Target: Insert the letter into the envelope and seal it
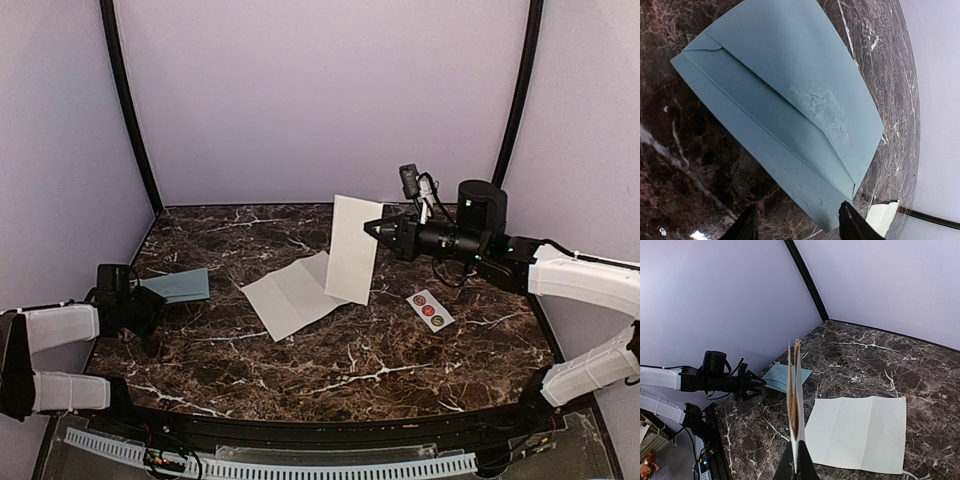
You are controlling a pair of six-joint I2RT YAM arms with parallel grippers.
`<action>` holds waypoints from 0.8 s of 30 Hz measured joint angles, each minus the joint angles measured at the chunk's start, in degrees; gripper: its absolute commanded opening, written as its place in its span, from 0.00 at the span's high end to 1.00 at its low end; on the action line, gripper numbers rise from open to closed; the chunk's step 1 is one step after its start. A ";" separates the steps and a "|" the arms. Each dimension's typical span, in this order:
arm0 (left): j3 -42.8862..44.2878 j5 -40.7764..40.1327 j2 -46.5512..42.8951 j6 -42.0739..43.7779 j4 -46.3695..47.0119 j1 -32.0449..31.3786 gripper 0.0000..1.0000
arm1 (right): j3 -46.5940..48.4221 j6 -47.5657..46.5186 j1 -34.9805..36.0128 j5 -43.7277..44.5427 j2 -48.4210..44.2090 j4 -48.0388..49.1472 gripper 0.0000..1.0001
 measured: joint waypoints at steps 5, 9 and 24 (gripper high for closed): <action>0.04 0.61 2.67 0.79 2.49 0.20 0.60 | 0.00 0.00 0.00 -0.17 0.90 -0.02 1.00; 0.04 0.79 4.35 1.18 4.15 0.26 0.73 | 0.00 0.02 0.00 -0.31 1.14 -0.02 1.00; 5.16 0.46 3.54 7.04 3.56 0.59 1.00 | -1.33 0.46 -0.98 1.27 -0.57 -0.02 1.00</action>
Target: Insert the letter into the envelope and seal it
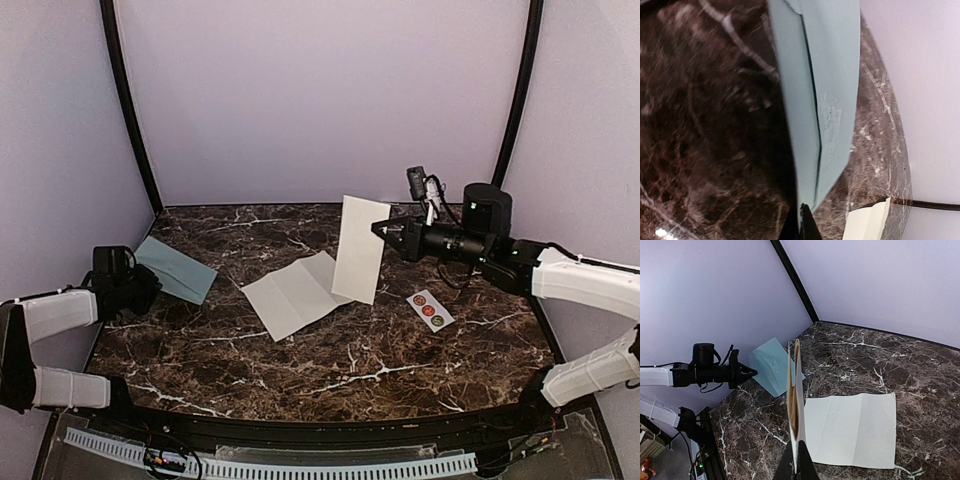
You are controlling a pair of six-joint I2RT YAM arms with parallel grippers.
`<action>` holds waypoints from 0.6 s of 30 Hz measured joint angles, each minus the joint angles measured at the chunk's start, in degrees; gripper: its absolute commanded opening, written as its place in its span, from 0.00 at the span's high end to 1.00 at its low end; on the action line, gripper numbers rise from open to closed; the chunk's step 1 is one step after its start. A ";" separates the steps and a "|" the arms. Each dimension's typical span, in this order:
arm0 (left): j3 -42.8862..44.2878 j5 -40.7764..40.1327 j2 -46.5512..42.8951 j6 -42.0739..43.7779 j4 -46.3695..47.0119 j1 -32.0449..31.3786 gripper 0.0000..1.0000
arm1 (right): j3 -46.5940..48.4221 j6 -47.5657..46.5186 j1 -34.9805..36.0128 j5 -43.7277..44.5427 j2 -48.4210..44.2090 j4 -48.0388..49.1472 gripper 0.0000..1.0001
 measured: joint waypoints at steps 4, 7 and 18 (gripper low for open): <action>7.82 3.06 -2.80 6.12 -1.38 -0.15 1.00 | -1.81 0.74 -2.60 1.20 -3.93 -0.52 1.00; 14.64 8.04 -2.16 11.26 -1.31 -2.34 1.00 | -1.99 1.16 -4.68 2.32 -6.19 -1.31 1.00; 32.04 30.38 9.68 21.20 -3.23 -28.65 1.00 | -2.01 2.01 -7.02 7.32 -11.50 -6.99 1.00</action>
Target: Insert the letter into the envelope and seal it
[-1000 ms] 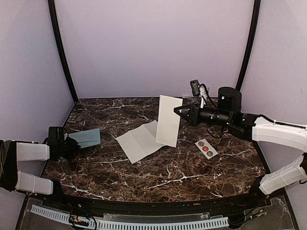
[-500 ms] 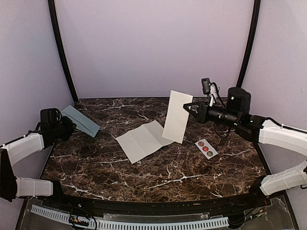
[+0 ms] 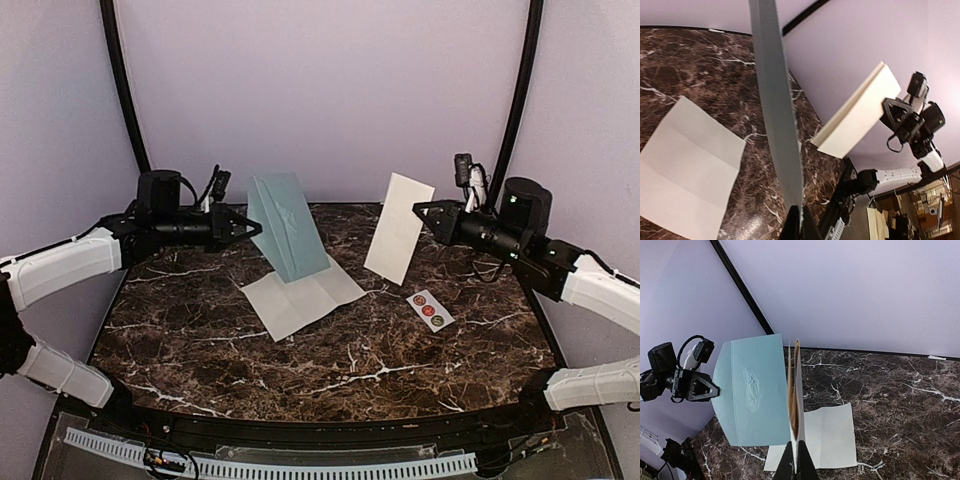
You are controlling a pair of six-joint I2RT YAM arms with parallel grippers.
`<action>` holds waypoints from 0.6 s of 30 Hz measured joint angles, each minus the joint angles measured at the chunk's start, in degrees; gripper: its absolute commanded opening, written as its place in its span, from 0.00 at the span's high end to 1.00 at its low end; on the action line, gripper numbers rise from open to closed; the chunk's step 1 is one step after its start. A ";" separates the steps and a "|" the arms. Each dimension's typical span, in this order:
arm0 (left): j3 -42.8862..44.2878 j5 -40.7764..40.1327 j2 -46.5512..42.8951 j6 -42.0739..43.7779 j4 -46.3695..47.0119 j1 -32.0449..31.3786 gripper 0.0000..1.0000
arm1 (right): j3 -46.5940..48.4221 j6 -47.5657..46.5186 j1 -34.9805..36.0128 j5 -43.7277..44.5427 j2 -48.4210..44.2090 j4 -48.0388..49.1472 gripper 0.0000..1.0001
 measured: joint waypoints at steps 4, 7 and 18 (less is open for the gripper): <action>1.18 6.01 0.44 0.20 0.50 -6.69 1.00 | 0.04 0.15 -0.09 1.16 -2.67 -1.90 1.00; 0.92 8.98 2.16 0.20 1.22 -11.39 1.00 | 0.28 0.26 -0.09 1.51 -4.17 -3.41 1.00; -6.45 10.84 13.11 -0.31 2.43 -18.10 1.00 | 1.36 0.59 -0.09 -0.52 -4.52 -5.99 1.00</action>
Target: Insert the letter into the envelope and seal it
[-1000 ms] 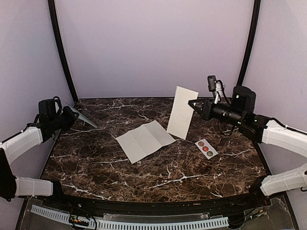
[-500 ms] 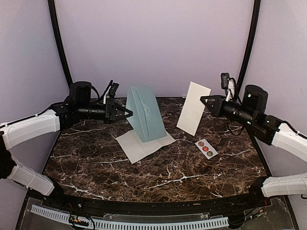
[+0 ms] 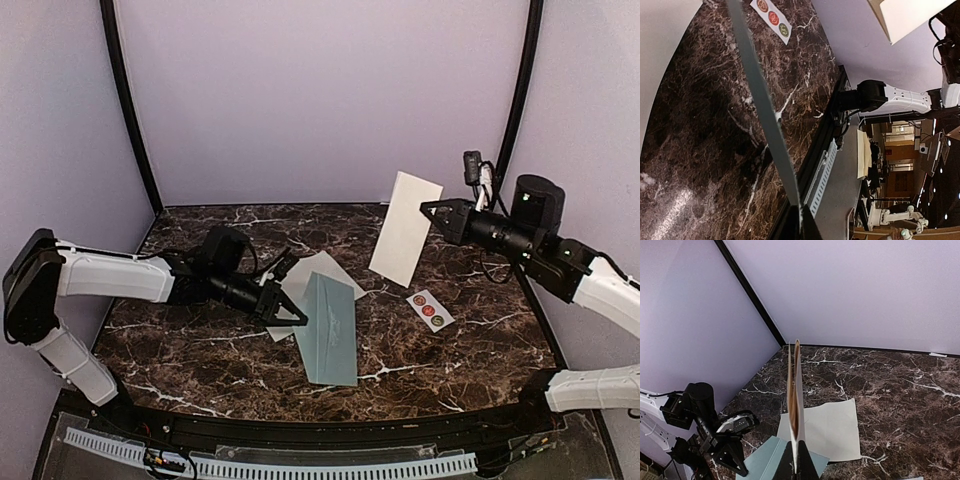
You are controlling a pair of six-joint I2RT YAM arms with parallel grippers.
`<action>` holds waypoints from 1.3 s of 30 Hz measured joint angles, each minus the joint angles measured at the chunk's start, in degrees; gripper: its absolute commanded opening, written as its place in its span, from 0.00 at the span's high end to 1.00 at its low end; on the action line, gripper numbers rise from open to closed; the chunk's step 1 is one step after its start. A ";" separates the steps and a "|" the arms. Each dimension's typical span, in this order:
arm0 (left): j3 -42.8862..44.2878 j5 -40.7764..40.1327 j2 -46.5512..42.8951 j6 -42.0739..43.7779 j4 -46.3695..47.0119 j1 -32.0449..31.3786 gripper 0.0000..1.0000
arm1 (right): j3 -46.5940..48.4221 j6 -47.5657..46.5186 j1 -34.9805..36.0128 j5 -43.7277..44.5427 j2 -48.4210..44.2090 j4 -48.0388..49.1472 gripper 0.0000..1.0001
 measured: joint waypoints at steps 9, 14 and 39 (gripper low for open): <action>-3.80 -4.83 5.35 1.25 -0.20 -1.25 0.93 | 0.96 0.20 0.00 -4.85 5.35 -0.87 1.00; -4.31 -10.19 5.86 3.30 -1.90 -1.25 0.58 | 1.25 -0.04 0.00 -9.05 7.04 -1.11 1.00; 1.44 -9.14 -15.28 5.46 8.31 -2.71 0.05 | 1.70 0.24 6.93 -33.64 13.22 8.26 1.00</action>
